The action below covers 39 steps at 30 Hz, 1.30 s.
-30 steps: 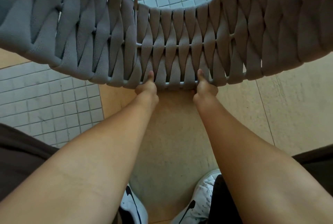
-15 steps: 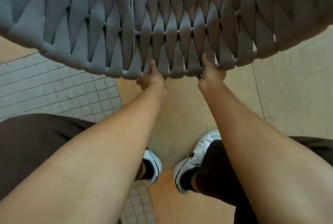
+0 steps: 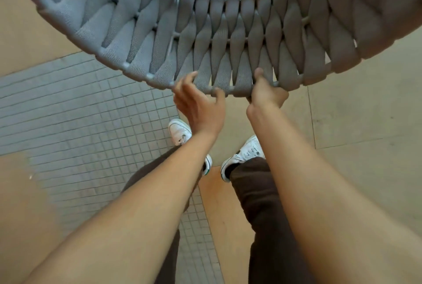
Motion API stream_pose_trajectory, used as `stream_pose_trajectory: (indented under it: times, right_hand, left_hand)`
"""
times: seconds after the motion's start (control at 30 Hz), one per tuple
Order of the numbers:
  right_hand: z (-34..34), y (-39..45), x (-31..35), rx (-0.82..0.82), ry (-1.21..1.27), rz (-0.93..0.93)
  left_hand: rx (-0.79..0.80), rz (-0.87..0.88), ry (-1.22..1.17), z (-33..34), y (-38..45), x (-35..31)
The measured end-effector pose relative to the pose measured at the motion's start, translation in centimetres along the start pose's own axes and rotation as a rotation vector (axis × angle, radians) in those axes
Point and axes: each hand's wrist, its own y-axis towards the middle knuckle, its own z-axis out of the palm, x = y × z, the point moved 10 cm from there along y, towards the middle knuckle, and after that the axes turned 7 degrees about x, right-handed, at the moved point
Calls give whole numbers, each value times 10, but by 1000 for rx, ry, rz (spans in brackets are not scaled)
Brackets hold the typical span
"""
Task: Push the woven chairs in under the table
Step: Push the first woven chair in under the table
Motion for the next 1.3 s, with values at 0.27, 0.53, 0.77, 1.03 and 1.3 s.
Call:
stream_pose_trajectory:
  times: [0.27,0.53,0.77,1.03,1.3]
  right_hand:
    - [1,-71,56,-66,-34,-31]
    - [54,-146,122,136,13,16]
    - [92,-255,245,-121,-930,-1053]
    - [235,-232,237,235,-1953,-1163]
    - [302,-240,298,35,-1827,-1198]
  left_hand:
    - [477,736,929,-11,30,-62]
    - [461,890,910,-73,86,-119]
    - [565,962,902,-98,126,-162]
    - [643,1052,966,-151,206,-209]
    - [646,1134,950,-176,282,-276]
